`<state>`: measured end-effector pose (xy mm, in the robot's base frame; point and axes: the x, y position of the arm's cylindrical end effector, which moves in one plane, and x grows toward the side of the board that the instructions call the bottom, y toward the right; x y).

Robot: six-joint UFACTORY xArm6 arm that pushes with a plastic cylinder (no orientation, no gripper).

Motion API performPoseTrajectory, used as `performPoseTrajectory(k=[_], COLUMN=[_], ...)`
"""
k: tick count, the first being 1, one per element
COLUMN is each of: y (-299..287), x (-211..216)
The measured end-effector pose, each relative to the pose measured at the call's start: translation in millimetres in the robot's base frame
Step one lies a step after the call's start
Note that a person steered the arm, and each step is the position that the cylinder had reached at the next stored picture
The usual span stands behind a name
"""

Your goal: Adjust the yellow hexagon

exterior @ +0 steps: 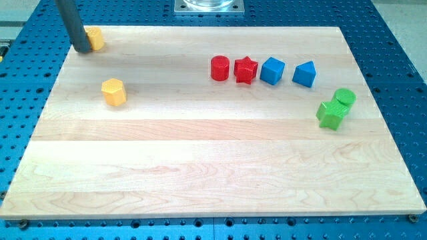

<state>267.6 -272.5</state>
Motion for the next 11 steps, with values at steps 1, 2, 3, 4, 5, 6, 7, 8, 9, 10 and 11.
performPoseTrajectory(k=[1, 2, 3, 4, 5, 6, 7, 8, 9, 10, 11], y=[13, 53, 63, 90, 93, 129, 185, 236, 196, 169, 137], x=[3, -8, -2, 69, 150, 151, 157, 189, 230, 200, 204])
